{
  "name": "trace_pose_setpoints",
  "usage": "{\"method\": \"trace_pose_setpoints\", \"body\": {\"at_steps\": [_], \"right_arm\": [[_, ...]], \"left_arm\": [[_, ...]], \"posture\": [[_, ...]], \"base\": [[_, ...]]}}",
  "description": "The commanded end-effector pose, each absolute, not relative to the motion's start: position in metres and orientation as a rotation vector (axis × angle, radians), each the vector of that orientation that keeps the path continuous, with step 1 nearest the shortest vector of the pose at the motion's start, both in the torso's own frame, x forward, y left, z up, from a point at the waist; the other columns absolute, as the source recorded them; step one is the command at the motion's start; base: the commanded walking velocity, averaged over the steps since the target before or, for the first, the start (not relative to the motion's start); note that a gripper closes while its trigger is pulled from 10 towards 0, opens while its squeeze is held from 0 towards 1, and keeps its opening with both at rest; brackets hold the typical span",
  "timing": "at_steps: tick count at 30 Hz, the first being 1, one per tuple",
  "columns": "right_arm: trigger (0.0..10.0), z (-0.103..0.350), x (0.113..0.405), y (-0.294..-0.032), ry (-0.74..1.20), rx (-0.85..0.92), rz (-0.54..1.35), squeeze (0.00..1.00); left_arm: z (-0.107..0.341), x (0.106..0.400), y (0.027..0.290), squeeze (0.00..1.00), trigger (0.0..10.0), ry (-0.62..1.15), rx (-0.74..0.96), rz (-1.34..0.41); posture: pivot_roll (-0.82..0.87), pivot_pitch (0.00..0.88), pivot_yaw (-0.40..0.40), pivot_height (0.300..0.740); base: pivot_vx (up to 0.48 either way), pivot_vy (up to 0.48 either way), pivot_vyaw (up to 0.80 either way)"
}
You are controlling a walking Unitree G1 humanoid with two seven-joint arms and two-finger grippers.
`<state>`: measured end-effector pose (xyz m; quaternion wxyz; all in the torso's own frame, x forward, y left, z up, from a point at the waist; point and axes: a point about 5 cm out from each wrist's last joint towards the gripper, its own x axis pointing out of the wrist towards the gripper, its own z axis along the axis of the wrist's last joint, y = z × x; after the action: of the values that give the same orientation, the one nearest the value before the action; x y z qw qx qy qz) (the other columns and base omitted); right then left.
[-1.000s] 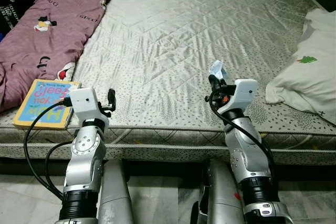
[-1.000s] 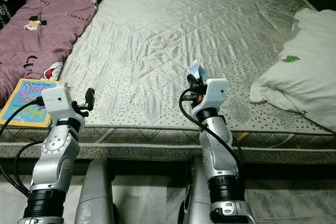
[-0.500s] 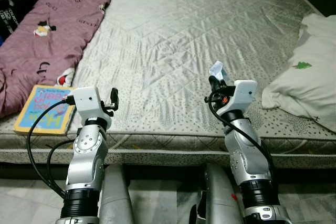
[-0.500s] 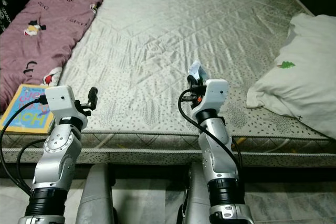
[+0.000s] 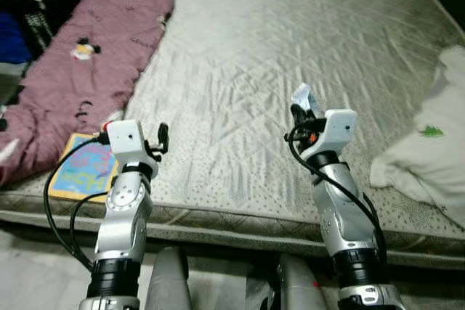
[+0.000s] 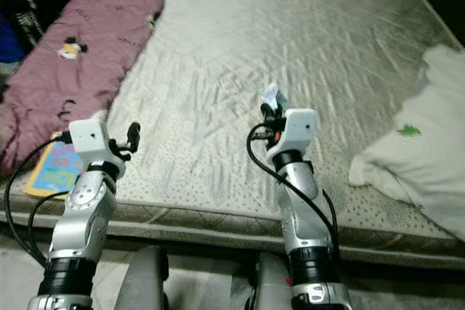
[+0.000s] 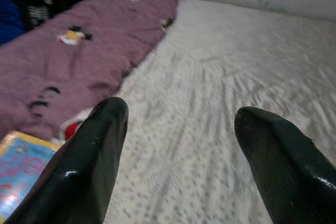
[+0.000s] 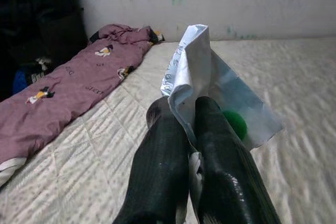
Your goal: Clean up the room
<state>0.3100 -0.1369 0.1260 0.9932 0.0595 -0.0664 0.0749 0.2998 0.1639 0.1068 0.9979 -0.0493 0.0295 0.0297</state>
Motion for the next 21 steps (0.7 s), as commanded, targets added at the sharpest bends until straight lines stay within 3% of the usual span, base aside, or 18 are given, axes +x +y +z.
{"method": "trace_pose_setpoints", "body": {"at_steps": [1,12,16,21], "right_arm": [[10.0,0.1282,0.3108,-0.1365,-0.141,0.088,0.134,0.00],[10.0,0.1283,0.3106,-0.1415,-0.148,0.035,0.105,0.00],[10.0,0.1273,0.3113,-0.1427,-0.140,0.045,0.088,0.00],[10.0,0.1259,0.3119,-0.1439,-0.131,0.049,0.075,0.00]], "left_arm": [[0.1059,0.2996,0.1636,0.00,10.0,0.057,-0.092,0.053],[0.1062,0.2996,0.1621,0.00,10.0,0.057,-0.088,0.049],[0.1061,0.3004,0.1617,0.00,10.0,0.059,-0.088,0.043],[0.1051,0.2998,0.1605,0.00,10.0,0.060,-0.093,0.041]], "posture": [[0.04,0.000,0.002,0.707],[0.04,0.000,0.004,0.707],[0.04,0.000,0.003,0.740],[0.04,0.000,0.004,0.740]], "base": [[0.000,0.000,0.00],[0.000,0.000,0.00],[0.000,0.000,0.00],[0.000,0.000,0.00]]}}
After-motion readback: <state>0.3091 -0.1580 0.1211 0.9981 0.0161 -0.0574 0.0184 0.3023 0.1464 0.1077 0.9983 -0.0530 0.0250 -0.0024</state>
